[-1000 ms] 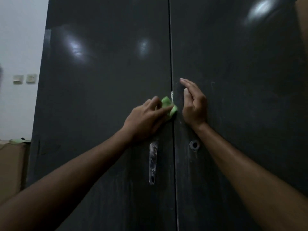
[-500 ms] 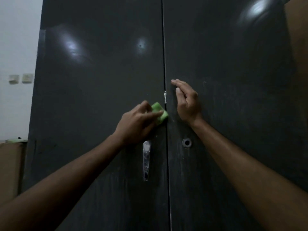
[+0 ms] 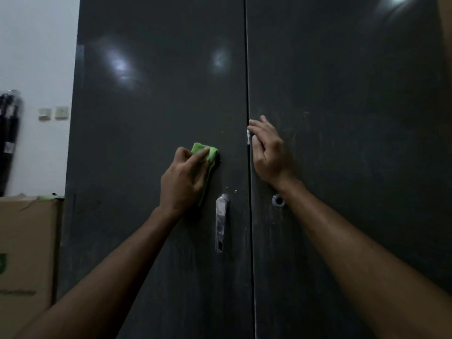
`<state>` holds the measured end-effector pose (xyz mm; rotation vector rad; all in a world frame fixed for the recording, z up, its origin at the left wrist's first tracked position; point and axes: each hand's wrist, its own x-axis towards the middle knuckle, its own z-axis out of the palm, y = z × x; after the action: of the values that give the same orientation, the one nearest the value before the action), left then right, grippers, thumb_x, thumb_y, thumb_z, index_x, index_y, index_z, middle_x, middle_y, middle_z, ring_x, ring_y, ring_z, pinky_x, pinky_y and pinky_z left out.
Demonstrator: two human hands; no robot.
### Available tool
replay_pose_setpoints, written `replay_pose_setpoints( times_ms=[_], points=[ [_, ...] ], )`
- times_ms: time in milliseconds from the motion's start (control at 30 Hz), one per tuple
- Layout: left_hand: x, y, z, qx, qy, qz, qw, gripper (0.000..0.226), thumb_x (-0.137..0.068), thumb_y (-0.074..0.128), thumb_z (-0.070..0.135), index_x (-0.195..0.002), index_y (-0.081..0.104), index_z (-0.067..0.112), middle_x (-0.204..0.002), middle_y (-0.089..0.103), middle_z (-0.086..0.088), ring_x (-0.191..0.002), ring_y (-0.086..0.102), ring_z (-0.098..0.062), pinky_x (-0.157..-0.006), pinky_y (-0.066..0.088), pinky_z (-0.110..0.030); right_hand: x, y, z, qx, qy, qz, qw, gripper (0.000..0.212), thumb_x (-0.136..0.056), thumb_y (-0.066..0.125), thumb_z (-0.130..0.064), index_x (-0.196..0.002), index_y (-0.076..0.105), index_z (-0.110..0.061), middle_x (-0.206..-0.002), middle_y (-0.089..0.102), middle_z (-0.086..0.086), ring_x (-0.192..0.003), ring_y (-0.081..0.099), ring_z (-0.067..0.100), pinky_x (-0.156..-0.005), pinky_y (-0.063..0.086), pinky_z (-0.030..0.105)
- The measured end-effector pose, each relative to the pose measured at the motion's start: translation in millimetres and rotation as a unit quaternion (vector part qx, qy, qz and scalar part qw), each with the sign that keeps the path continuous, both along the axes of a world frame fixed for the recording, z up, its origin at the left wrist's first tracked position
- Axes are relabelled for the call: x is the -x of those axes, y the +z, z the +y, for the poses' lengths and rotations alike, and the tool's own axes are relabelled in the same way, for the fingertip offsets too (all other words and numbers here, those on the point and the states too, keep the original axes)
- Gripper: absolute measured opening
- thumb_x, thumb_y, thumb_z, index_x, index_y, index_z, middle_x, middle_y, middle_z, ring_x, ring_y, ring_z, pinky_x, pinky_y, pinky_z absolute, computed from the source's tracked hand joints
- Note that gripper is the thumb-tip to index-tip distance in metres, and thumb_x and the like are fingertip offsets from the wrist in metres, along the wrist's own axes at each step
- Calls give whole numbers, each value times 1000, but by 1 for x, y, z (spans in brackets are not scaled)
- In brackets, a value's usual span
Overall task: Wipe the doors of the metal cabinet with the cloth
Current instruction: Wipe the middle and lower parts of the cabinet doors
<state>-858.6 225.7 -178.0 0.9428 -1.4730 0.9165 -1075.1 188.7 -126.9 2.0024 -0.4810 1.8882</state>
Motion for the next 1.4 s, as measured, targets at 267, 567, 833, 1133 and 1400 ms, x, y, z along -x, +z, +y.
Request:
replay_pose_setpoints(
  times_ms=[267, 567, 833, 1133, 1400],
  points=[
    [-45, -95, 3, 65, 76, -233, 967, 36, -99, 55, 33, -135, 55, 26, -103, 57, -10, -73, 58, -25, -45, 47, -32, 4, -7, -8, 18, -86, 70, 994, 40, -95, 43, 4, -133, 54, 7, -147, 47, 16, -147, 28, 31, -121, 26, 44],
    [-35, -64, -4, 46, 99, 164, 980, 42, -100, 56, 28, -141, 57, 23, -112, 51, -14, -94, 57, -31, -63, 49, -40, -3, -13, -13, 56, -193, 81, 976, 45, -99, 43, -8, -142, 46, 2, -154, 38, 16, -149, 24, 32, -124, 18, 44],
    [-108, -115, 19, 56, 186, 15, 981, 38, -100, 50, 30, -132, 60, 12, -109, 51, -21, -82, 61, -41, -51, 51, -44, -23, -40, -8, 62, -222, 148, 962, 52, -98, 44, -13, -147, 37, 3, -158, 30, 17, -151, 17, 32, -125, 11, 45],
    [-85, -156, 13, 22, 134, -51, 989, 39, -100, 50, 29, -138, 55, 20, -109, 48, -10, -82, 53, -22, -51, 45, -31, -35, -38, -11, 51, -223, 105, 968, 51, -99, 40, -11, -148, 36, 3, -159, 29, 16, -151, 16, 31, -125, 9, 45],
    [-193, -71, 26, 25, 221, 281, 934, 43, -102, 43, 31, -136, 57, 7, -118, 47, -29, -95, 55, -48, -74, 48, -53, -37, -39, -10, 53, -219, 94, 970, 49, -98, 41, -9, -146, 39, 4, -157, 32, 17, -151, 19, 32, -125, 11, 46]
  ],
)
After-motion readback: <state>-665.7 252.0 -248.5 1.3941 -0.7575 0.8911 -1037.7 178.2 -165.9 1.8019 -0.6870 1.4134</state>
